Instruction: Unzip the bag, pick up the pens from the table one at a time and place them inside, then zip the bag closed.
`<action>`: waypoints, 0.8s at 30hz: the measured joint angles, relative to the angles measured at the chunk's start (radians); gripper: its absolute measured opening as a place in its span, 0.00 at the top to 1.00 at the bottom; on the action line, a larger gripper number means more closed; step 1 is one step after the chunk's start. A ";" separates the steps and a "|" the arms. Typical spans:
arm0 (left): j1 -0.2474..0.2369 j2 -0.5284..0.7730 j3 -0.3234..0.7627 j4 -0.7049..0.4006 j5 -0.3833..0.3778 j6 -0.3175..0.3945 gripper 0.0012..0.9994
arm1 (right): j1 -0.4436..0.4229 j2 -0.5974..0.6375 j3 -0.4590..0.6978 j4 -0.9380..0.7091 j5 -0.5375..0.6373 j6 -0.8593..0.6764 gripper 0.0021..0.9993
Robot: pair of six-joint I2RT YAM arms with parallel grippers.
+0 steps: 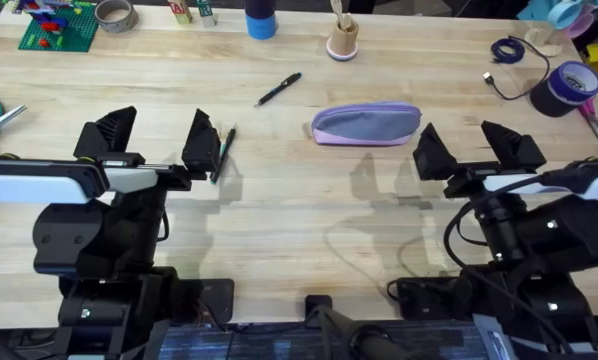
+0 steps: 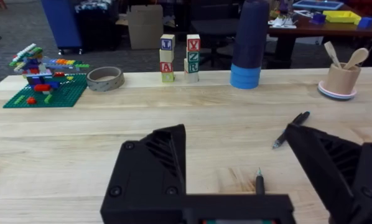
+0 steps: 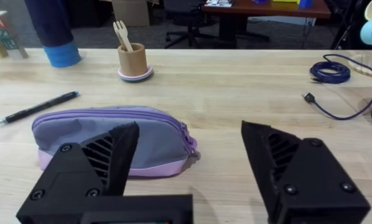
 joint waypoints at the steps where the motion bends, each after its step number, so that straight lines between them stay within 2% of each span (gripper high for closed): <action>1: 0.000 0.000 0.000 0.000 0.000 0.000 0.01 | 0.000 0.000 0.000 0.000 0.000 0.000 0.00; 14: 0.000 0.000 0.000 -0.023 0.000 -0.001 0.01 | 0.000 0.000 0.002 -0.014 0.012 -0.006 0.00; 18: 0.000 0.000 0.001 -0.033 0.000 -0.058 0.01 | 0.000 0.000 0.011 -0.032 0.015 -0.002 0.00; 21: 0.000 0.001 0.013 -0.080 0.000 -0.094 0.01 | 0.000 0.013 0.064 -0.121 0.024 -0.001 0.00; 24: 0.000 0.027 0.069 -0.150 0.002 -0.113 0.01 | 0.000 0.065 0.167 -0.222 0.036 0.002 0.00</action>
